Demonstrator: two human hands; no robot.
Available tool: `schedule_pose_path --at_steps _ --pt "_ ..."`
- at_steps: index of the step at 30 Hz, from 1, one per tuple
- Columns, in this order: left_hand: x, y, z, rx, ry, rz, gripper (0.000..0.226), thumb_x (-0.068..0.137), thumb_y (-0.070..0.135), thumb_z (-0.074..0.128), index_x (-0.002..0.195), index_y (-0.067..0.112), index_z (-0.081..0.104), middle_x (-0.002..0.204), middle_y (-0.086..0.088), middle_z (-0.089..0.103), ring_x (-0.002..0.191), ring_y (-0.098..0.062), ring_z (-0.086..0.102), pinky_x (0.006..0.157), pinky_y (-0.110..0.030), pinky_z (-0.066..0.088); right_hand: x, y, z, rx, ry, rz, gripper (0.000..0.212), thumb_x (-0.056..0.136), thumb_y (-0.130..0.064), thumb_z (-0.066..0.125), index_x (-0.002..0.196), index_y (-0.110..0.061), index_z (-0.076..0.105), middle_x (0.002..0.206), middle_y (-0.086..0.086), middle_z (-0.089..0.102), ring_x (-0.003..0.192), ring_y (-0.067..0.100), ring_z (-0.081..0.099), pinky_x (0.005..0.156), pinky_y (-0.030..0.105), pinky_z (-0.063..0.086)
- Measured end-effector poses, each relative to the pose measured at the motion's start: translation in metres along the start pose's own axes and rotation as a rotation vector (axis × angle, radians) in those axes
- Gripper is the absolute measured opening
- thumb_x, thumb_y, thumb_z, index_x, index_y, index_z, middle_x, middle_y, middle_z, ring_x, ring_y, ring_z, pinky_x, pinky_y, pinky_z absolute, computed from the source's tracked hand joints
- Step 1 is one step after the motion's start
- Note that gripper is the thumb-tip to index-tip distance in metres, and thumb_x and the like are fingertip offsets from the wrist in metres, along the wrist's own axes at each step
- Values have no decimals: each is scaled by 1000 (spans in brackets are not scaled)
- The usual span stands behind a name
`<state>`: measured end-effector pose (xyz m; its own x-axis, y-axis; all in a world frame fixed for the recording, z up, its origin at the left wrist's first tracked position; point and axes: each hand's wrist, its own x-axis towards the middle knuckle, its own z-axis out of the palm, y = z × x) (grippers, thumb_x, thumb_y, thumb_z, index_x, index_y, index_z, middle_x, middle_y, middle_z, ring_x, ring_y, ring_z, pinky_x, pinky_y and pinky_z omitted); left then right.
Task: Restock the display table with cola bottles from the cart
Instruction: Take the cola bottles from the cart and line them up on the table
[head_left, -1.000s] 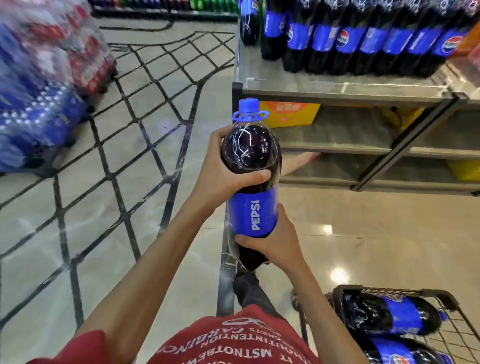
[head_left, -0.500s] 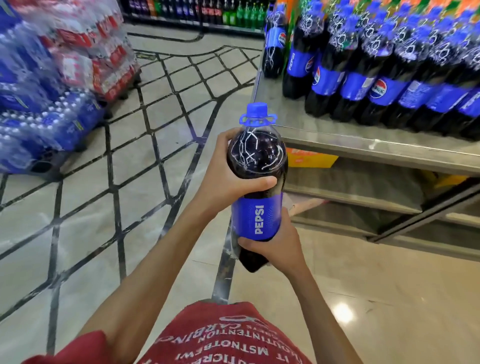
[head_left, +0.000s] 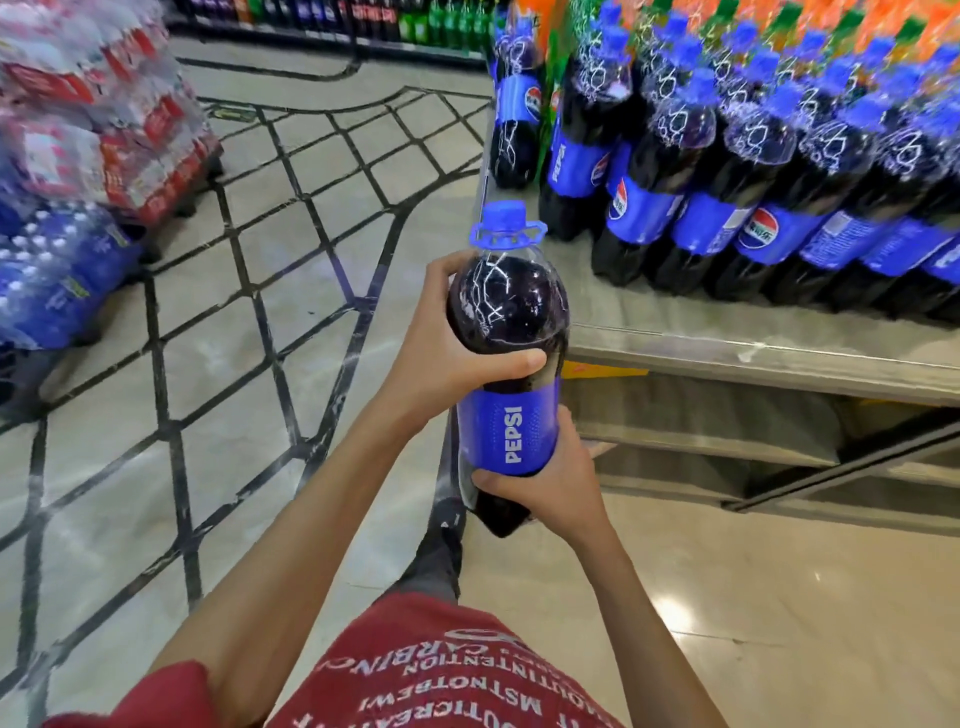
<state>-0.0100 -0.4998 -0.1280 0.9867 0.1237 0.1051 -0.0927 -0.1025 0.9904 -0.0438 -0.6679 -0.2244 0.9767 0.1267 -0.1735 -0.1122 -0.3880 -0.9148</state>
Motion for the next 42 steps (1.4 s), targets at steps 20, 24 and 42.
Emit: schedule_pose_path --at_steps 20,24,42 --pt "280 -26 -17 34 -249 60 96 48 29 94 129 26 42 126 6 64 114 -9 66 99 -39 55 248 -44 13 95 174 68 94 38 -47 97 119 -38 51 108 -18 70 97 2 69 81 37 62" --pt "309 -29 -6 59 -307 106 89 48 30 95 119 37 42 124 4 64 113 -12 66 100 -42 54 273 -45 7 97 224 51 91 41 -44 97 119 -37 50 106 -25 68 95 -3 68 79 29 59" --pt "376 -59 46 174 -446 186 104 55 7 98 137 26 35 130 8 58 123 -13 60 106 -44 49 359 -7 -32 31 312 31 89 41 -42 99 111 -47 44 109 -21 68 97 -5 66 86 30 57"
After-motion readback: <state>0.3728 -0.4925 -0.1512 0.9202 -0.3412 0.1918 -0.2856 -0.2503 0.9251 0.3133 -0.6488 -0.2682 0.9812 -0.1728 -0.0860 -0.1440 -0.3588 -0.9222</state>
